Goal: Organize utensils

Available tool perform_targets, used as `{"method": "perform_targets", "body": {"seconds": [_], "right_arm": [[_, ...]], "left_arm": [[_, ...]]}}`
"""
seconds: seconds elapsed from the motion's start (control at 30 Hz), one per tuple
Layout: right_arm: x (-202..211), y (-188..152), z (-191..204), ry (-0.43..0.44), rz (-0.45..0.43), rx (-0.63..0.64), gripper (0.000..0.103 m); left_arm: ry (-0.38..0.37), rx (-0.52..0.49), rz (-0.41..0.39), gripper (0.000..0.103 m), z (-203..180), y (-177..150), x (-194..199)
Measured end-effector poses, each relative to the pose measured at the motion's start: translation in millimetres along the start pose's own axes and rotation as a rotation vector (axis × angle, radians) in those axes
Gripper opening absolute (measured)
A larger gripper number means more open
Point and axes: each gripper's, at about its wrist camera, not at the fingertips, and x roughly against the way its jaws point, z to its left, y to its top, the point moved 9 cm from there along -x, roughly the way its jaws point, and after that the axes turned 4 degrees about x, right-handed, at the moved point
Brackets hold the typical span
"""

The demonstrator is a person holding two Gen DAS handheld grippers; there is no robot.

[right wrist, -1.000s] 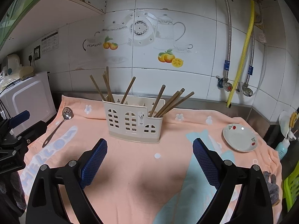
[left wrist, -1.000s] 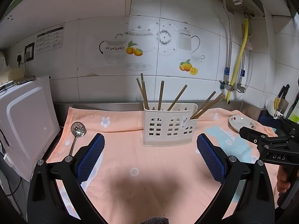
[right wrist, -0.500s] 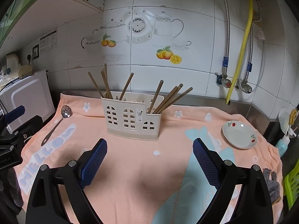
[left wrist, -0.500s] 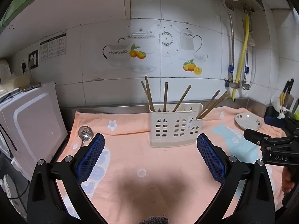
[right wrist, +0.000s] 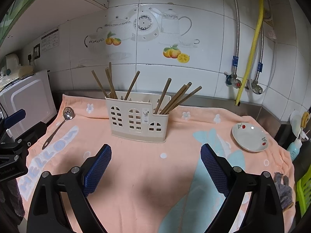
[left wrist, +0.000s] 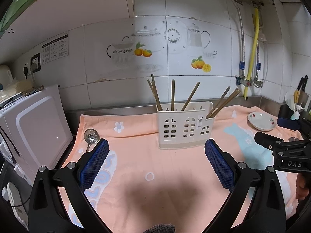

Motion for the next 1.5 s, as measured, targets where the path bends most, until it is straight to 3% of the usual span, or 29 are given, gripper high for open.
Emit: {"method": "perform_targets", "body": {"seconds": [1.5], "right_arm": [[-8.2,-23.5,0.1,-0.001,0.054,-0.03,0.09]], "left_arm": [[0.005,0.075,0.096,0.098,7.4,-24.9,-15.6]]}}
